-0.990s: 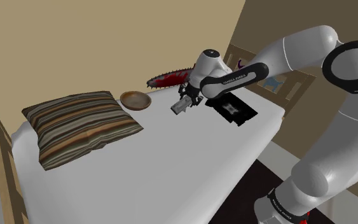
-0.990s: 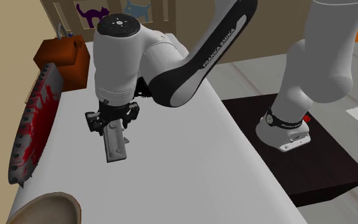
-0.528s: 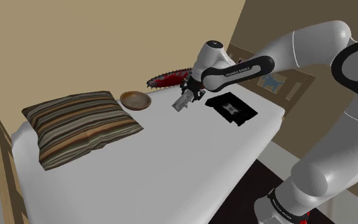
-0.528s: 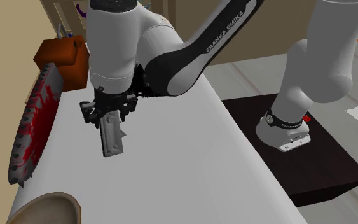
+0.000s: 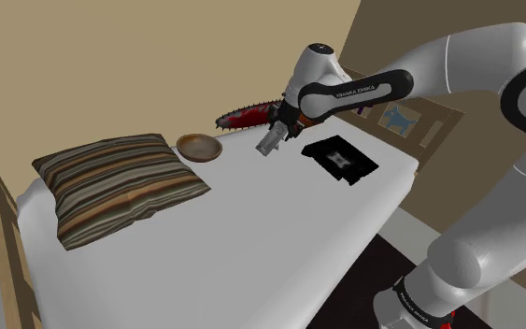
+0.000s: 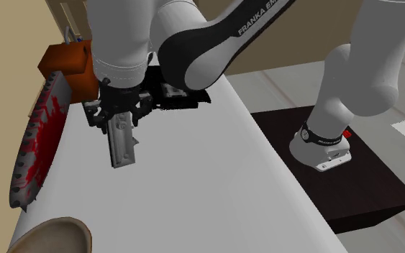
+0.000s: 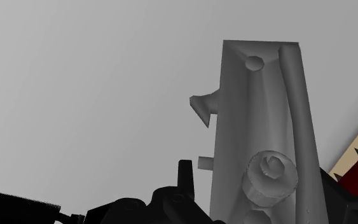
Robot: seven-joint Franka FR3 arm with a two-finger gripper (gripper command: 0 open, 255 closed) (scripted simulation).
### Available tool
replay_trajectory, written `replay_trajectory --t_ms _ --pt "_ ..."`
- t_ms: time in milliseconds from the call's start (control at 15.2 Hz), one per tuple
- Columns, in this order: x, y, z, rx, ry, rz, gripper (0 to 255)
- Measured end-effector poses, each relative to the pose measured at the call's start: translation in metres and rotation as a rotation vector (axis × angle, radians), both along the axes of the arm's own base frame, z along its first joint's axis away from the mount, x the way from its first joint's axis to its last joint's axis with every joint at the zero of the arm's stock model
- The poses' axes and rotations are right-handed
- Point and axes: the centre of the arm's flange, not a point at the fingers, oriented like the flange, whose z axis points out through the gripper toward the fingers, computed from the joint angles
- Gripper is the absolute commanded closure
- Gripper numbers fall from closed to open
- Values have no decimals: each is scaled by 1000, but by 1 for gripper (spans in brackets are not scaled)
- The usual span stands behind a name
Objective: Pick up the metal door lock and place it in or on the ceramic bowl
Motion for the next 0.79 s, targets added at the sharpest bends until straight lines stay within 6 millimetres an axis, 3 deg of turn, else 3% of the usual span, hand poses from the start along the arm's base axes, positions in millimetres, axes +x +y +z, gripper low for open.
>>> replay_trajectory --t_ms 330,792 --pt "5 5 21 0 0 0 255" --pt "50 80 25 1 1 2 255"
